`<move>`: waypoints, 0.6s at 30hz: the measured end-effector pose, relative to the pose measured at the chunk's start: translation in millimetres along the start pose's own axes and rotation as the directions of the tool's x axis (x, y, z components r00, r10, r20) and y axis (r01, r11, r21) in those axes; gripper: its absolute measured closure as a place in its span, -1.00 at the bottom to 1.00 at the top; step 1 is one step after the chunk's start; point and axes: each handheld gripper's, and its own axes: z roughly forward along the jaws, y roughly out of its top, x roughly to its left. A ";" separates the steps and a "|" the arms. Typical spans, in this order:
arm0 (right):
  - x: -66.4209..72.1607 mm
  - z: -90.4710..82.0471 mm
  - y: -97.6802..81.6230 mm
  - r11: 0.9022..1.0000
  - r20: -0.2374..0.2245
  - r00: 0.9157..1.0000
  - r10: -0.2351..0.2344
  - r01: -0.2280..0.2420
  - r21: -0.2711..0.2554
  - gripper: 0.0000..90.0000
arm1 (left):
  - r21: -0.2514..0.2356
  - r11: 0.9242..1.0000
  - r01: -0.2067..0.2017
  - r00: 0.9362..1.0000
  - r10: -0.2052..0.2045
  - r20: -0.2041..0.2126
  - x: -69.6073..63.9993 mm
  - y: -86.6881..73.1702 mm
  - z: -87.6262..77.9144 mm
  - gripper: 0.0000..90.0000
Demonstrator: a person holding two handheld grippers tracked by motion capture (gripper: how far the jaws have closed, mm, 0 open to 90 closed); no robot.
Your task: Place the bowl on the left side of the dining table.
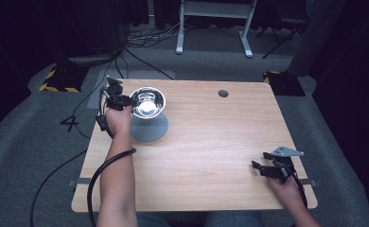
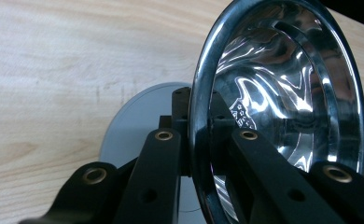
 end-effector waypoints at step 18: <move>-0.5 0.3 0.5 1.000 0.003 1.000 -0.004 0.004 0.002 -0.30 | 0.096 0.995 0.009 1.000 -0.010 0.014 22.0 -18.0 27.3 0.90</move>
